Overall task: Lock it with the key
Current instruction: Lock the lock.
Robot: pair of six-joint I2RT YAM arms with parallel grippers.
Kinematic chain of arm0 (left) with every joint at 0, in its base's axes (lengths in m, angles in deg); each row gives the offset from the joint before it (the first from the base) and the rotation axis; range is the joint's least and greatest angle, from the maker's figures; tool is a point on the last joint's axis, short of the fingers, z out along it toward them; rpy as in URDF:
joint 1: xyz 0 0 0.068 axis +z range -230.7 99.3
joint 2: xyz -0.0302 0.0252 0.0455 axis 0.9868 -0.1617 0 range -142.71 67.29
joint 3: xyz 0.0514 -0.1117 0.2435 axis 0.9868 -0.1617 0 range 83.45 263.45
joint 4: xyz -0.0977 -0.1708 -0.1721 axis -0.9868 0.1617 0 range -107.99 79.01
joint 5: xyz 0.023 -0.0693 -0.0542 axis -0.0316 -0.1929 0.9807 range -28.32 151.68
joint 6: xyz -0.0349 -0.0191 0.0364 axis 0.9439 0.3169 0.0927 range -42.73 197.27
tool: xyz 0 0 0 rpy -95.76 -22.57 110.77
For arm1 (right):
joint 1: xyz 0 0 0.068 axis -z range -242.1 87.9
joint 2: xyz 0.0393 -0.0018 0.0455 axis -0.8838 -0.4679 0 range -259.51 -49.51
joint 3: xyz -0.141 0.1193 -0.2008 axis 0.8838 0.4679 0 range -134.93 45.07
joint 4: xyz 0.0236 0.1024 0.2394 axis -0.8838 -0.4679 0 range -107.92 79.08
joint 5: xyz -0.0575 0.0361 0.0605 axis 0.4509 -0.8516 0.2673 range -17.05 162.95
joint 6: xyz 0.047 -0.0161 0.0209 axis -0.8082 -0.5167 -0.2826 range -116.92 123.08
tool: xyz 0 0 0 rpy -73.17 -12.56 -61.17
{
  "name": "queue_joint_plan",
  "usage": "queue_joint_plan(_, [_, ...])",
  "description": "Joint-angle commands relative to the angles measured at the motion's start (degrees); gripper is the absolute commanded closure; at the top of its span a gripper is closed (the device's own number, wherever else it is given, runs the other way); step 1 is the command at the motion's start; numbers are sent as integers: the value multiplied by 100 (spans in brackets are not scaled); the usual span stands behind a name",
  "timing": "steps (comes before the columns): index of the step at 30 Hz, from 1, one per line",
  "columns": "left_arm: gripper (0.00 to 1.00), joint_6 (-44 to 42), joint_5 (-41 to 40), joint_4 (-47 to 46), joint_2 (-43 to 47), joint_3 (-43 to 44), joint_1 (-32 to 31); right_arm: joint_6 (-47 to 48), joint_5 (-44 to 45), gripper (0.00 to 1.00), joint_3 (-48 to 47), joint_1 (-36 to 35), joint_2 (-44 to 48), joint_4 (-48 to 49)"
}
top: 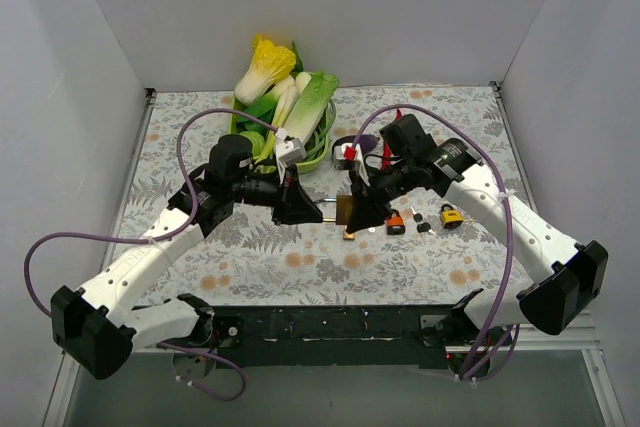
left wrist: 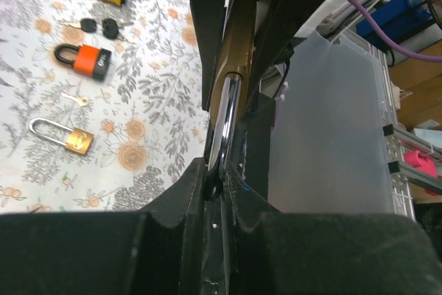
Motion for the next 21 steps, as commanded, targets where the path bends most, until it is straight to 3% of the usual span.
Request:
queue_joint_plan(1, [100, 225, -93, -1185, 265, 97, 95, 470, -1417, 99, -145, 159, 69, 1453])
queue_joint_plan(10, [100, 734, -94, -1519, 293, 281, 385, 197, -1391, 99, 260, 406, 316, 1770])
queue_joint_plan(14, [100, 130, 117, -969, 161, 563, 420, 610, -1207, 52, -2, 414, 193, 1217])
queue_joint_plan(19, [100, -478, 337, -412, 117, 633, 420, 988, -1030, 52, -144, 423, 96, 803])
queue_joint_plan(21, [100, -645, 416, -246, 20, 695, 420, 1015, -1022, 47, -205, 432, 9, 768])
